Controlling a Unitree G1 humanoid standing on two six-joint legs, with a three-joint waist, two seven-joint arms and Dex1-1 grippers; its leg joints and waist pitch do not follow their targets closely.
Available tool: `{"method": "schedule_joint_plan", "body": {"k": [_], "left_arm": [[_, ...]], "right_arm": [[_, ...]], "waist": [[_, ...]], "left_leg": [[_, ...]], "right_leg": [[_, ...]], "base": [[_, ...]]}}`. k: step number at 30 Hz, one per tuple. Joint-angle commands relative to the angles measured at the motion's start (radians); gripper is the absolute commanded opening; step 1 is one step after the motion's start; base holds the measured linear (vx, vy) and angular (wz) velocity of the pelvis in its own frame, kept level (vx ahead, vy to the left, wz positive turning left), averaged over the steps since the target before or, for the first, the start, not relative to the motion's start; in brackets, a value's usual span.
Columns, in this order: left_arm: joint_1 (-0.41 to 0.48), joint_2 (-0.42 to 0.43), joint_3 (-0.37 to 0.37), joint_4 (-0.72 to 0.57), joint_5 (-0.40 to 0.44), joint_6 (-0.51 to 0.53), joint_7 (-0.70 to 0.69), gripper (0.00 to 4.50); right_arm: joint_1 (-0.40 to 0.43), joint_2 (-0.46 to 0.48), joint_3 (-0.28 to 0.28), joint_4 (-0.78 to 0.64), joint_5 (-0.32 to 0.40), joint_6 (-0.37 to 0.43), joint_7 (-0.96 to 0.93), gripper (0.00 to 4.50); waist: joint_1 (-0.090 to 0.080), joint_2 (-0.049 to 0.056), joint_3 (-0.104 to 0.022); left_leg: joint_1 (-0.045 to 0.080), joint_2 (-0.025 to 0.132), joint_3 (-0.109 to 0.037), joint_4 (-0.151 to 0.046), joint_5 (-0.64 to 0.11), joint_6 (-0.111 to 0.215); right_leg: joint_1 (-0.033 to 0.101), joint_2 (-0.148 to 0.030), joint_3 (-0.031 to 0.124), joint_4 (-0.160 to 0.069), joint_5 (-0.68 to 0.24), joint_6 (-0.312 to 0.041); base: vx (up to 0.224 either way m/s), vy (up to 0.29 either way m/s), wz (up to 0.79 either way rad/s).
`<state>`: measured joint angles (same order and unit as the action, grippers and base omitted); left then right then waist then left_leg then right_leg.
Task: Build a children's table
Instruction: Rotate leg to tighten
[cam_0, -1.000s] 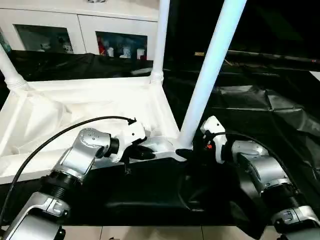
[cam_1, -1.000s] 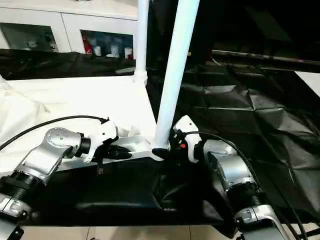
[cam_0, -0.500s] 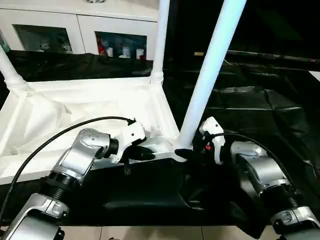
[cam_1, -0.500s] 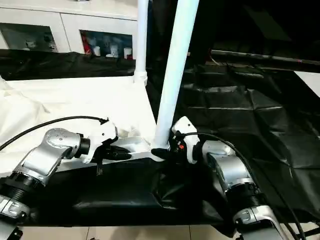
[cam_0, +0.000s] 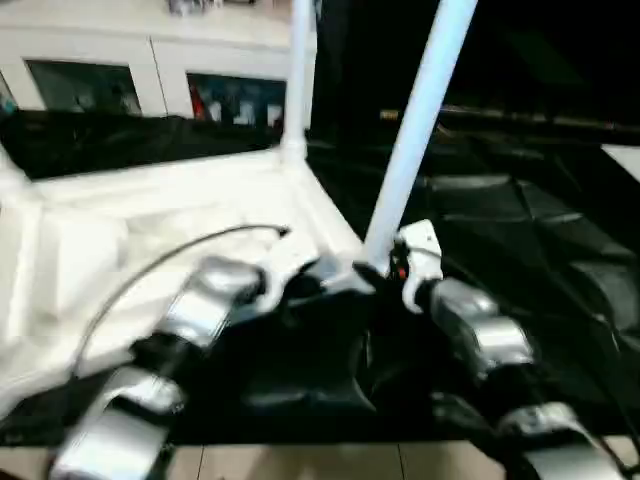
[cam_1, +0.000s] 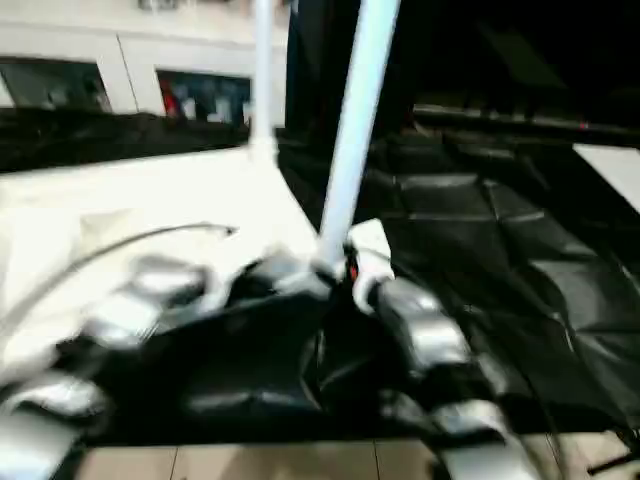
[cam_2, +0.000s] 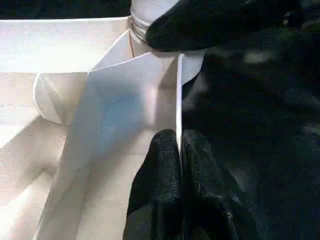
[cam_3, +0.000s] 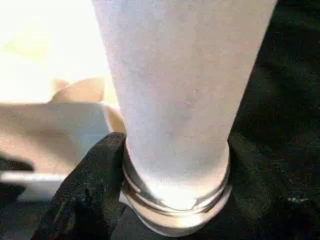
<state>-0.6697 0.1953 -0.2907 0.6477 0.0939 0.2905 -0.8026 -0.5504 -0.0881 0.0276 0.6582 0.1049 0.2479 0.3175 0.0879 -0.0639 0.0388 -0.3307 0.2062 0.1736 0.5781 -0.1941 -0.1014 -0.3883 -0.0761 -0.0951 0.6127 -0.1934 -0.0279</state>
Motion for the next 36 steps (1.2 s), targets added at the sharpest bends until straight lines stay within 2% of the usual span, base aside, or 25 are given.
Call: {"method": "schedule_joint_plan", "body": {"k": [1,3,4,6,8,9,12,13,15,16,17,18,19,20,21,22,23,25,26,28,29,31,36], "left_arm": [[-0.007,-0.036,0.002,0.047,-0.002,-0.002,0.066,0.0],[-0.023,-0.059,-0.006,0.072,0.011,-0.018,0.076,0.0],[-0.03,-0.062,-0.014,0.084,0.019,-0.031,0.065,0.0],[-0.03,-0.054,-0.017,0.087,0.022,-0.04,0.05,0.0],[-0.027,-0.041,-0.016,0.087,0.021,-0.047,0.038,0.0],[-0.026,-0.038,-0.015,0.087,0.021,-0.048,0.036,0.0],[-0.02,-0.018,-0.015,0.083,0.017,-0.062,0.012,0.0],[-0.015,-0.006,-0.015,0.076,0.014,-0.072,-0.005,0.0],[-0.002,0.02,-0.012,0.059,0.006,-0.086,-0.038,0.0],[0.007,0.034,-0.009,0.052,0.0,-0.106,-0.06,0.0],[0.008,0.035,-0.009,0.051,-0.001,-0.108,-0.063,0.0],[0.016,0.049,-0.007,0.043,-0.008,-0.12,-0.094,0.0],[0.024,0.061,-0.008,0.036,-0.014,-0.135,-0.124,0.0],[0.024,0.061,-0.008,0.036,-0.014,-0.135,-0.124,0.0],[0.036,0.076,-0.012,0.019,-0.024,-0.161,-0.168,0.0],[0.067,0.112,-0.034,-0.046,-0.051,-0.154,-0.267,0.0],[0.085,0.133,-0.046,-0.088,-0.066,-0.141,-0.322,0.0],[0.111,0.164,-0.06,-0.15,-0.088,-0.116,-0.39,0.0],[0.118,0.172,-0.062,-0.168,-0.094,-0.105,-0.407,0.0],[0.127,0.18,-0.063,-0.185,-0.1,-0.095,-0.419,0.0],[0.13,0.182,-0.063,-0.188,-0.101,-0.095,-0.422,0.0],[0.137,0.185,-0.063,-0.193,-0.102,-0.099,-0.424,0.0],[0.148,0.189,-0.06,-0.209,-0.102,-0.095,-0.425,0.0]], "right_arm": [[0.006,0.023,0.011,0.054,-0.028,0.028,-0.051,2.73],[-0.009,0.056,0.012,0.072,-0.03,0.012,-0.076,2.73],[-0.013,0.071,0.021,0.074,-0.034,-0.013,-0.066,3.29],[-0.015,0.075,0.018,0.07,-0.028,-0.031,-0.05,3.46],[-0.017,0.071,0.007,0.062,-0.016,-0.045,-0.04,3.52],[-0.018,0.068,0.005,0.06,-0.015,-0.047,-0.04,3.77],[-0.018,0.032,0.024,0.04,-0.019,-0.059,0.022,3.95],[-0.012,0.002,0.041,0.022,-0.019,-0.053,0.081,3.95],[0.011,-0.079,0.087,-0.033,-0.019,-0.042,0.236,3.95],[0.029,-0.126,0.11,-0.068,-0.02,-0.042,0.314,3.95],[0.031,-0.132,0.113,-0.073,-0.02,-0.042,0.323,3.95],[0.046,-0.176,0.129,-0.102,-0.023,-0.051,0.39,3.95],[0.056,-0.205,0.135,-0.119,-0.025,-0.059,0.435,3.95],[0.056,-0.205,0.135,-0.119,-0.025,-0.059,0.435,3.95],[0.063,-0.23,0.136,-0.134,-0.021,-0.064,0.473,3.95],[0.07,-0.258,0.135,-0.154,-0.012,-0.064,0.518,3.95],[0.075,-0.273,0.135,-0.168,-0.004,-0.062,0.545,3.95],[0.085,-0.298,0.139,-0.196,0.012,-0.056,0.594,3.95],[0.088,-0.306,0.143,-0.206,0.02,-0.051,0.612,3.95],[0.094,-0.316,0.154,-0.223,0.029,-0.046,0.639,3.95],[0.096,-0.318,0.157,-0.228,0.031,-0.045,0.645,3.95],[0.1,-0.318,0.167,-0.238,0.032,-0.04,0.662,3.95],[0.098,-0.311,0.174,-0.23,0.019,-0.045,0.681,3.95]], "waist": [[-0.002,0.003,-0.046],[-0.001,0.008,-0.047],[0.0,0.009,-0.048],[0.001,0.008,-0.048],[0.0,0.008,-0.047],[0.0,0.005,-0.046],[-0.001,0.007,-0.045],[0.002,0.005,-0.045],[0.006,0.003,-0.047],[0.005,0.003,-0.047],[0.006,0.0,-0.046],[0.008,-0.002,-0.047],[0.007,-0.002,-0.047],[0.005,-0.003,-0.048],[0.006,0.002,-0.05],[0.004,0.003,-0.05],[0.004,0.0,-0.053],[0.005,0.003,-0.054],[0.007,0.001,-0.055],[0.004,0.004,-0.053],[0.004,0.0,-0.053],[0.005,0.003,-0.052],[0.011,-0.003,-0.05]], "left_leg": [[-0.004,0.024,-0.008,-0.071,-0.217,0.0],[-0.006,0.025,-0.008,-0.073,-0.206,0.003],[-0.006,0.026,-0.008,-0.073,-0.204,0.0],[-0.008,0.027,-0.008,-0.074,-0.201,0.004],[-0.008,0.027,-0.008,-0.075,-0.204,0.007],[-0.008,0.027,-0.008,-0.075,-0.208,0.009],[-0.008,0.027,-0.008,-0.075,-0.22,0.014],[-0.008,0.027,-0.01,-0.075,-0.216,0.014],[-0.013,0.027,-0.007,-0.07,-0.188,0.036],[-0.013,0.028,-0.006,-0.07,-0.184,0.042],[-0.017,0.027,-0.006,-0.07,-0.175,0.05],[-0.017,0.027,-0.005,-0.068,-0.164,0.058],[-0.017,0.027,-0.005,-0.068,-0.161,0.06],[-0.019,0.025,-0.005,-0.067,-0.152,0.064],[-0.02,0.025,-0.006,-0.066,-0.137,0.063],[-0.019,0.027,-0.005,-0.066,-0.135,0.063],[-0.02,0.03,-0.007,-0.066,-0.115,0.068],[-0.016,0.031,-0.002,-0.063,-0.099,0.075],[-0.017,0.031,-0.001,-0.061,-0.088,0.085],[-0.015,0.032,0.0,-0.061,-0.074,0.094],[-0.015,0.032,0.0,-0.061,-0.072,0.093],[-0.015,0.033,0.0,-0.061,-0.081,0.088],[-0.016,0.031,0.001,-0.062,-0.109,0.071]], "right_leg": [[0.034,-0.076,0.06,-0.099,-0.395,-0.081],[0.033,-0.076,0.06,-0.096,-0.357,-0.09],[0.036,-0.075,0.059,-0.094,-0.329,-0.098],[0.038,-0.076,0.06,-0.091,-0.306,-0.105],[0.039,-0.077,0.06,-0.091,-0.305,-0.109],[0.04,-0.077,0.06,-0.091,-0.314,-0.108],[0.039,-0.078,0.06,-0.096,-0.344,-0.102],[0.042,-0.077,0.058,-0.096,-0.343,-0.096],[0.048,-0.076,0.06,-0.092,-0.289,-0.103],[0.045,-0.076,0.061,-0.089,-0.274,-0.108],[0.049,-0.075,0.06,-0.088,-0.267,-0.11],[0.051,-0.076,0.06,-0.087,-0.257,-0.112],[0.048,-0.076,0.061,-0.086,-0.251,-0.117],[0.052,-0.075,0.059,-0.085,-0.249,-0.121],[0.051,-0.077,0.059,-0.082,-0.236,-0.13],[0.051,-0.075,0.06,-0.082,-0.224,-0.134],[0.054,-0.077,0.06,-0.074,-0.185,-0.151],[0.049,-0.074,0.062,-0.068,-0.139,-0.176],[0.051,-0.072,0.062,-0.063,-0.099,-0.19],[0.045,-0.069,0.06,-0.059,-0.058,-0.215],[0.047,-0.07,0.06,-0.058,-0.055,-0.217],[0.047,-0.071,0.06,-0.059,-0.066,-0.219],[0.048,-0.074,0.061,-0.068,-0.147,-0.187]], "base": [[0.0,0.0,0.0],[0.0,0.0,0.0],[0.0,0.0,0.0],[0.0,0.0,0.0],[0.0,0.0,0.0],[0.0,0.0,0.0],[0.0,0.0,0.0],[0.0,0.0,0.0],[0.0,0.0,0.0],[0.0,0.0,0.0],[0.0,0.0,0.0],[0.0,0.0,0.0],[0.0,0.0,0.0],[0.0,0.0,0.0],[0.0,0.0,0.0],[0.0,0.0,0.0],[0.0,0.0,0.0],[0.0,0.0,0.0],[0.0,0.0,0.0],[0.0,0.0,0.0],[0.0,0.0,0.0],[0.0,0.0,0.0],[0.0,0.0,0.0]]}}
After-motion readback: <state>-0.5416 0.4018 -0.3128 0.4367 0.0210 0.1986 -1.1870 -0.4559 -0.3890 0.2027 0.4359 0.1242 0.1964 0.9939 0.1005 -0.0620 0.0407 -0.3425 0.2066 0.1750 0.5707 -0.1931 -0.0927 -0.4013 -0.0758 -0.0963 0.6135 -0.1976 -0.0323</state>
